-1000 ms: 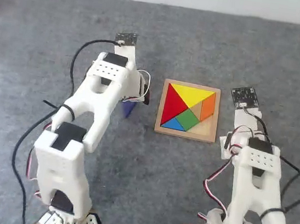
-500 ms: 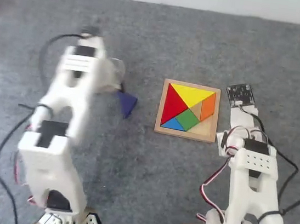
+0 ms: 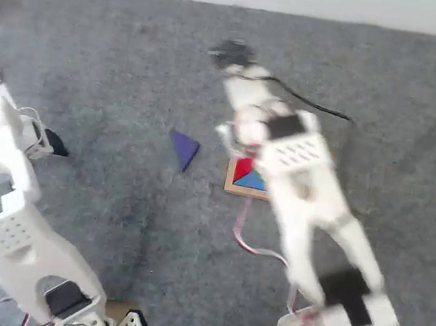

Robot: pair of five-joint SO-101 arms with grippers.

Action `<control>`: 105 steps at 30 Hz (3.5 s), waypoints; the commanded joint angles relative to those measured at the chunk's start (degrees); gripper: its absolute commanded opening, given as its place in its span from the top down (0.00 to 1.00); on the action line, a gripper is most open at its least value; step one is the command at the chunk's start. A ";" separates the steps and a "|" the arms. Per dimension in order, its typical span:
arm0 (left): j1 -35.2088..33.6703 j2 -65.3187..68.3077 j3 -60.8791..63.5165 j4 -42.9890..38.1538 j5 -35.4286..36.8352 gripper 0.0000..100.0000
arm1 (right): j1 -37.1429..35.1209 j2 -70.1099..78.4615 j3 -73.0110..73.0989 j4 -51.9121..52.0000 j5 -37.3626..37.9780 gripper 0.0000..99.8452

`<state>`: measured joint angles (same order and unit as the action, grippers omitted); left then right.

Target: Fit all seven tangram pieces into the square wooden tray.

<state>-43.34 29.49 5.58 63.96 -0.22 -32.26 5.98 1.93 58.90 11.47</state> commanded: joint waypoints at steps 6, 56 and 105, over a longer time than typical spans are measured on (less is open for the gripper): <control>-2.64 2.02 4.62 -7.47 -0.53 0.75 | -6.81 36.53 -42.73 9.45 -7.21 0.65; -2.37 2.02 4.35 -7.38 -0.35 0.75 | -11.38 63.78 -82.29 33.54 -15.56 0.85; -1.76 2.02 4.35 -7.47 -0.44 0.75 | 17.36 -13.05 22.33 3.12 -56.88 0.84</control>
<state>-43.34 29.32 9.01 59.65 -0.31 -15.82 -3.78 23.30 64.97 -43.12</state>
